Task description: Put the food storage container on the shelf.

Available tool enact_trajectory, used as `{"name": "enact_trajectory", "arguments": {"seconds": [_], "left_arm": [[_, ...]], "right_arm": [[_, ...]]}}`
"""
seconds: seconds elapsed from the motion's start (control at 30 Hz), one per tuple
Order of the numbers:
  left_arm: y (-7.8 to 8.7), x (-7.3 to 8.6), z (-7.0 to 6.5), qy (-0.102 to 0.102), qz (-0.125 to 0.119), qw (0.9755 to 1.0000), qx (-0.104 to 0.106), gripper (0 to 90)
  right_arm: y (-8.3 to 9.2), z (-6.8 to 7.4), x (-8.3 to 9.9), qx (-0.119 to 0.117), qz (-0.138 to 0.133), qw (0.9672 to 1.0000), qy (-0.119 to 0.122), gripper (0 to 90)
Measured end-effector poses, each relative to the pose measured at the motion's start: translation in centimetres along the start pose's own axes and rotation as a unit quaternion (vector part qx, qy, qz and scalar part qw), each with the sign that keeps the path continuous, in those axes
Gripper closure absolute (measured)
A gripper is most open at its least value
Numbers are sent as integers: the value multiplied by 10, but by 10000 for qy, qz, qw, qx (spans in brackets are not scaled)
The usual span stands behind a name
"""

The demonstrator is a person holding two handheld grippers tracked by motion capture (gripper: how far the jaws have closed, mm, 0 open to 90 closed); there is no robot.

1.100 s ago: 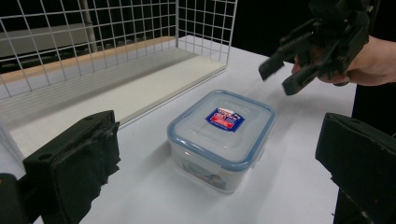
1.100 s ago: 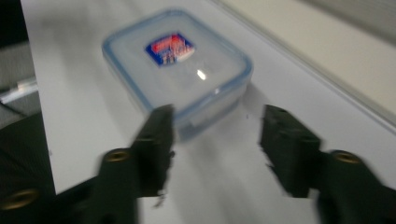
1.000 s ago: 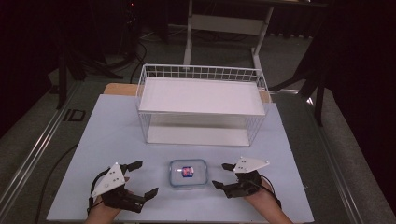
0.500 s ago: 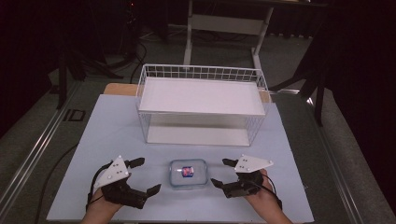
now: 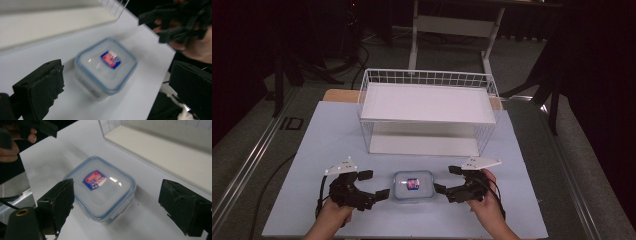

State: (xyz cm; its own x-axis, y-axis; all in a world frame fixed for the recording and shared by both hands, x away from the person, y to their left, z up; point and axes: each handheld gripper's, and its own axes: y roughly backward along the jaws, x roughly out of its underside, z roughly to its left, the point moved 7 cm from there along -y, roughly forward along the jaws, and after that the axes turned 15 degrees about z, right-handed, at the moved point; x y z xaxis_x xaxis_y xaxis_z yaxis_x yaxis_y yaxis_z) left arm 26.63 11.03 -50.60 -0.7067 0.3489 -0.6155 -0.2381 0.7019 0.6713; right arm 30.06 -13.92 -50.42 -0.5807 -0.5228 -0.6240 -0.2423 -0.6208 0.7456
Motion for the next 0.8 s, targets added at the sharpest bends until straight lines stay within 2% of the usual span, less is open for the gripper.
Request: {"name": "enact_trajectory", "arguments": {"seconds": [0.07,0.13,0.17,0.23,0.3,0.33,0.37,0.43,0.47,0.5,0.57,0.6,0.63,0.7,0.77,0.8], "left_arm": [[-7,0,3,99,99,9999,-23,6],[-13,0,7,307,154,9994,63,6],[-17,1,10,403,223,9989,73,6],[-24,2,15,649,322,9973,86,6],[-31,4,21,963,409,9945,97,6],[-31,4,21,963,409,9945,97,6],[-37,6,25,1101,446,9929,19,6],[-43,7,29,1241,474,9911,-16,6],[-45,7,30,1292,504,9903,12,6],[-48,7,30,1366,525,9892,106,6],[-54,6,32,1586,554,9852,334,7],[-56,6,32,1616,561,9846,371,7],[-58,6,32,1654,591,9836,416,7],[-63,6,31,1752,622,9811,545,7],[-66,6,32,1847,636,9791,573,70],[-68,6,32,1885,658,9776,661,75]], "right_arm": [[-5,-4,2,24,177,9996,-208,131],[-9,-7,5,-112,302,9983,-491,126],[-12,-8,6,-208,391,9970,-634,125],[-19,-12,8,-245,549,9945,-853,126],[-23,-14,8,-389,513,9912,-1160,126],[-23,-14,8,-389,513,9912,-1160,126],[-26,-14,9,-572,579,9880,-1314,126],[-33,-16,11,-737,679,9832,-1527,134],[-37,-17,13,-862,728,9785,-1724,138],[-37,-17,13,-862,728,9785,-1724,138],[-42,-21,14,-986,766,9722,-1983,147],[-44,-21,14,-1126,796,9680,-2097,159],[-46,-21,14,-1186,822,9652,-2183,160],[-50,-22,14,-1259,840,9613,-2301,190],[-54,-21,14,-1296,899,9581,-2392,190],[-55,-20,14,-1336,943,9562,-2429,190]]}}
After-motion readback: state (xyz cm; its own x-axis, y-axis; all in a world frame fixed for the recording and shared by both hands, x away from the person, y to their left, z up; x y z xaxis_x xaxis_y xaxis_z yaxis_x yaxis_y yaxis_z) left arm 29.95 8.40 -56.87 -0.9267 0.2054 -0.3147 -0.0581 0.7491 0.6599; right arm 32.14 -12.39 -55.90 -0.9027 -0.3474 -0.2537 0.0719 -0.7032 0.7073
